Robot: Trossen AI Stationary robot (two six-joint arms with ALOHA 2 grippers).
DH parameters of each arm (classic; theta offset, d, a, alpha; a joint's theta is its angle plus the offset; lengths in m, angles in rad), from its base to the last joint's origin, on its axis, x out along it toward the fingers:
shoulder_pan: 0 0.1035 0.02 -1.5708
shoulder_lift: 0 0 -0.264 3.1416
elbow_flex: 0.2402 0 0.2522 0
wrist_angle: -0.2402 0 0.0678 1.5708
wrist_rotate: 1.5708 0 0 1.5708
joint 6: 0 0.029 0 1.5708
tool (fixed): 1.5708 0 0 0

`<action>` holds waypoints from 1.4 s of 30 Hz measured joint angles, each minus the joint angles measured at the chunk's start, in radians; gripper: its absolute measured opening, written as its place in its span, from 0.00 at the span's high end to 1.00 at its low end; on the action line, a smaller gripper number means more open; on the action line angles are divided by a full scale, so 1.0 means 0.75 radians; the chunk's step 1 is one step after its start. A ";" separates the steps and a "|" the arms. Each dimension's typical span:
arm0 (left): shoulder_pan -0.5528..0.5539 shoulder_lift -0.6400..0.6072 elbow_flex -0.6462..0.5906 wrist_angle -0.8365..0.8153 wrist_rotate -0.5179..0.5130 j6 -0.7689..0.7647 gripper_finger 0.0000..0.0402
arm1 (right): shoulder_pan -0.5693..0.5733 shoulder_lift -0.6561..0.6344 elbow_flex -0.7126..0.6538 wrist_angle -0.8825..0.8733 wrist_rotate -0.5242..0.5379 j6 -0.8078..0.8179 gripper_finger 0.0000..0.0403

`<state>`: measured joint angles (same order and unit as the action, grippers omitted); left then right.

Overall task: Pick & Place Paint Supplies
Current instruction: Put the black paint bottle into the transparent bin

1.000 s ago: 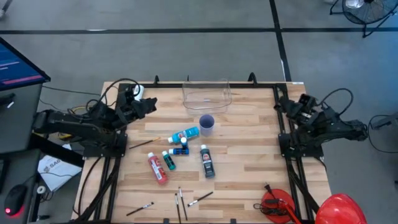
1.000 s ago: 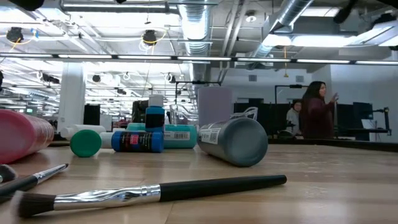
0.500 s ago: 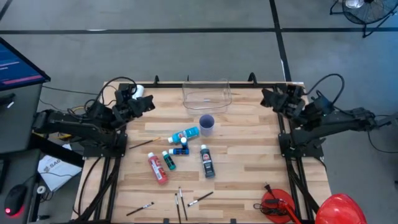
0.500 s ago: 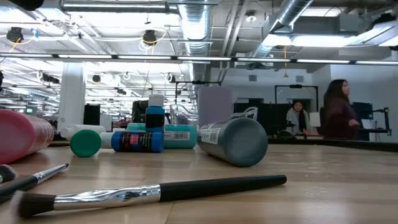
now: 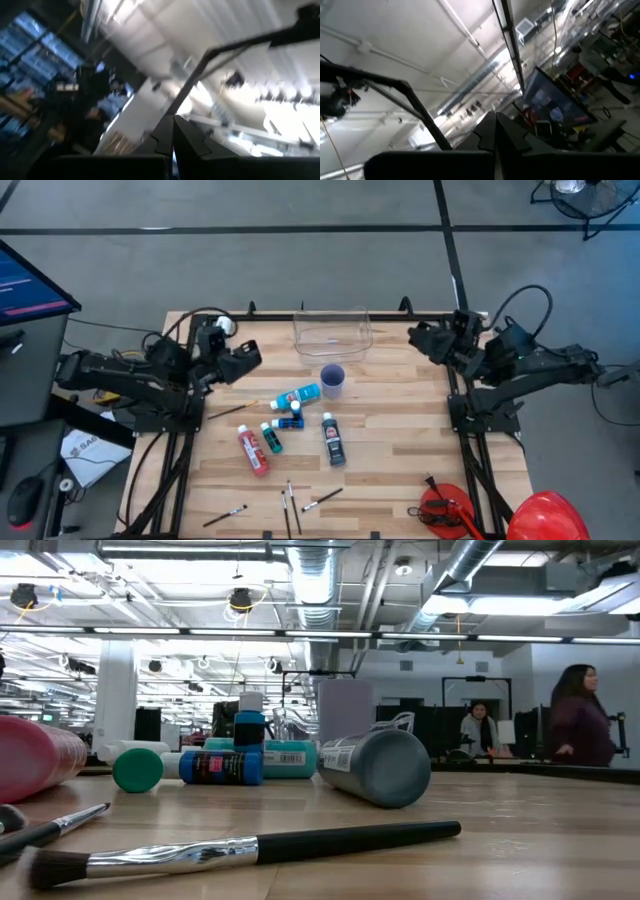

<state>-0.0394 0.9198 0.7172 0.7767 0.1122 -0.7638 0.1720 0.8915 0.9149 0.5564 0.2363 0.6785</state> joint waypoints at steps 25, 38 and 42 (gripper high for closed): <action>-0.048 0.016 0.292 -1.177 0.254 0.105 0.99 | 0.310 0.314 0.326 -0.625 -0.034 0.145 1.00; -0.073 0.027 0.292 -1.568 0.253 0.093 0.99 | 0.293 0.517 0.327 -0.691 -0.074 0.328 1.00; -0.080 0.027 0.292 -1.706 0.250 0.078 0.99 | 0.281 0.632 0.327 -0.703 -0.065 0.455 1.00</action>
<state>-0.0995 0.9398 0.9360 -0.5027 0.2997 -0.7055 0.3829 1.3654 1.1603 0.0293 0.1877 1.0200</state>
